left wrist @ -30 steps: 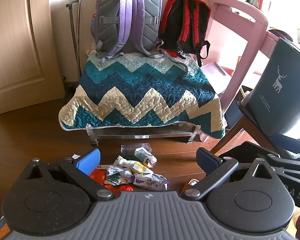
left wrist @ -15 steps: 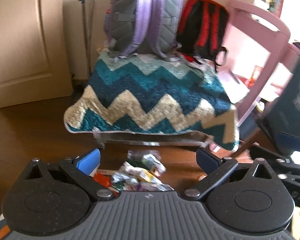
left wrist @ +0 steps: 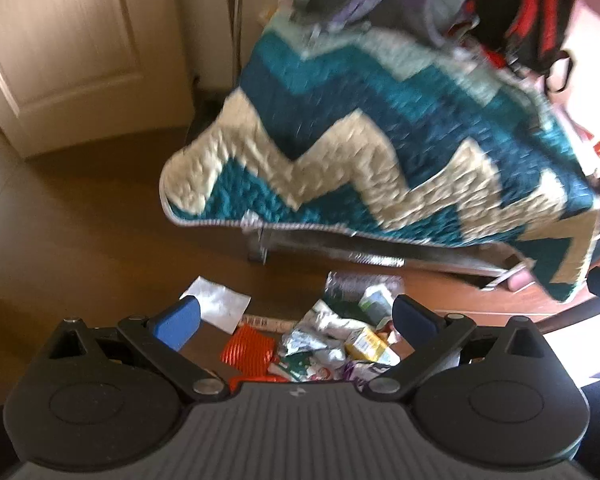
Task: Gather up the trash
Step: 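Lower both tools toward the trash pile on the floor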
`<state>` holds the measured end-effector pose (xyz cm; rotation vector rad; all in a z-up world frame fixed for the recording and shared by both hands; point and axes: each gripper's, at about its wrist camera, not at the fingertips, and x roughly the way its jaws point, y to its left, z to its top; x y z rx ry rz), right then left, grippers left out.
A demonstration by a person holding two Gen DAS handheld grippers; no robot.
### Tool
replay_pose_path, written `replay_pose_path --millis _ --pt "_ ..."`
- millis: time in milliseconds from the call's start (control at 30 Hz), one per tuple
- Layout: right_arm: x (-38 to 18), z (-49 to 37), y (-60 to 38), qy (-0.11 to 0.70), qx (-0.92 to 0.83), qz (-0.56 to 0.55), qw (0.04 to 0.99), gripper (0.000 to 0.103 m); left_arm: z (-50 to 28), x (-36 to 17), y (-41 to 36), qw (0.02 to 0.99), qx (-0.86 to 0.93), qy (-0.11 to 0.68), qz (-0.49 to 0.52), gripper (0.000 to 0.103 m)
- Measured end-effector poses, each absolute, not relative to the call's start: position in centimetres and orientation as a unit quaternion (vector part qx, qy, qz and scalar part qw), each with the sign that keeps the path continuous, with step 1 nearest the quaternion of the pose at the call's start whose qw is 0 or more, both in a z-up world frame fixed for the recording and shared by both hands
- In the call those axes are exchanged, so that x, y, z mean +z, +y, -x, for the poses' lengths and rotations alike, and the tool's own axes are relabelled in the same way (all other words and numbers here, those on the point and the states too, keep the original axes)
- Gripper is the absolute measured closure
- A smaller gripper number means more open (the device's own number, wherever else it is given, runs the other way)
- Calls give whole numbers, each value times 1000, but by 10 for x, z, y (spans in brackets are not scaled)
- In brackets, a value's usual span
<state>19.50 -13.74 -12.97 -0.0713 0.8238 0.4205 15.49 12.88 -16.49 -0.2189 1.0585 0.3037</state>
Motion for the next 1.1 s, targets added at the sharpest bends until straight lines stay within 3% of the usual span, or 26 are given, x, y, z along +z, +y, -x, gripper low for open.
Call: replay_pose_path --millis 700,1100 --pt "-381 -242 -30 566 349 225 712 30 -269 -399 143 708 151 676 136 0" --pt "-463 -220 -19 556 390 340 650 30 -290 -507 131 648 126 740 129 1"
